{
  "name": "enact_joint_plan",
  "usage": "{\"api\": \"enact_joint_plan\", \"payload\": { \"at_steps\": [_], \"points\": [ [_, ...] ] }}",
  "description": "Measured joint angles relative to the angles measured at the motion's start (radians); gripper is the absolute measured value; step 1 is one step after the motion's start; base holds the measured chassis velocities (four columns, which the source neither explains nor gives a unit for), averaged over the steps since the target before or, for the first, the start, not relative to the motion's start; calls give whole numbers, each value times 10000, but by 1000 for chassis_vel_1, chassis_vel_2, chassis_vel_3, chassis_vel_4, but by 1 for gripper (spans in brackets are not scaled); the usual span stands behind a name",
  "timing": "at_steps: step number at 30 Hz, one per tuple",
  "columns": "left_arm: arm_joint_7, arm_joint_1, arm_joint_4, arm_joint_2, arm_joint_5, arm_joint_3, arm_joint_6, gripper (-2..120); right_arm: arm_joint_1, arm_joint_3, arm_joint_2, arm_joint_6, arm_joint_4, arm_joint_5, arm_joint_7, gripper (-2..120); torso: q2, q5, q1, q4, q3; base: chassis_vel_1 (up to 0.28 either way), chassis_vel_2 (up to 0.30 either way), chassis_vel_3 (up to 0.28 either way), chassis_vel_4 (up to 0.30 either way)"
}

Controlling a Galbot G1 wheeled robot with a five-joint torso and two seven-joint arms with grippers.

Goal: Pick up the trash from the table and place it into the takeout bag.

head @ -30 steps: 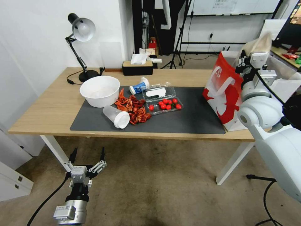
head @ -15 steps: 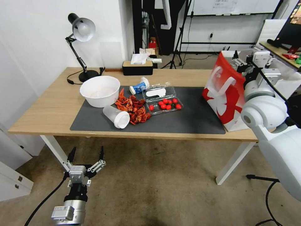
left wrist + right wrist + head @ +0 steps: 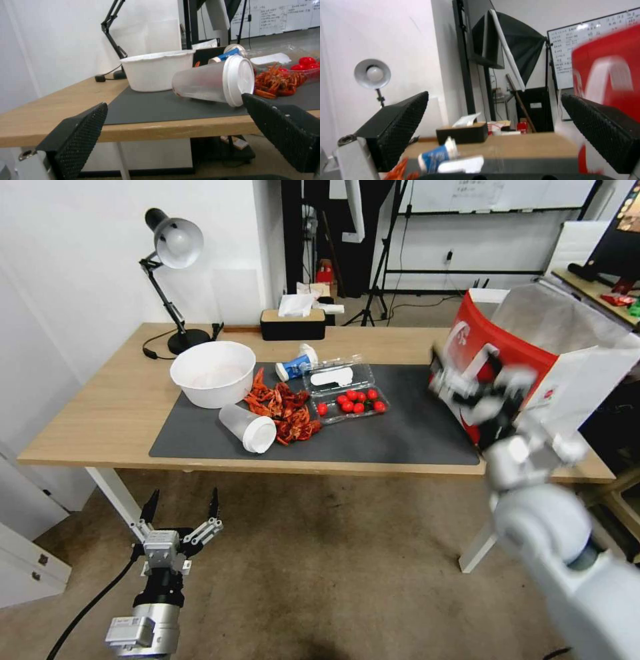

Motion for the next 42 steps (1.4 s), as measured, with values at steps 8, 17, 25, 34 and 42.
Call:
{"api": "enact_joint_plan", "payload": {
  "at_steps": [8,17,25,34,42],
  "points": [
    [41,-154,132,42,-73,32,-11,100,-2041,148,349,1523,-844,-374,-550,100,1,0,0,-5,1,0,0,0,0],
    [72,-240,247,69,-74,90,-7,100,-2402,-273,908,1846,-2271,-1053,-511,100,0,0,1,0,1,0,0,0,0],
    [77,-273,296,67,-87,90,-7,100,-2414,-423,981,1846,-2486,-1148,-414,100,0,0,2,-1,2,0,0,0,0],
    [-639,-1241,-1050,1629,-2303,454,2033,100,-2505,-330,849,1847,-2309,-1214,-271,100,0,0,2,-1,1,0,0,0,0],
    [-3055,-2111,-2391,3915,-7312,590,4501,100,-2404,-421,791,1846,-2090,-1590,14,100,0,0,3,1,2,0,0,0,0]
  ]
}}
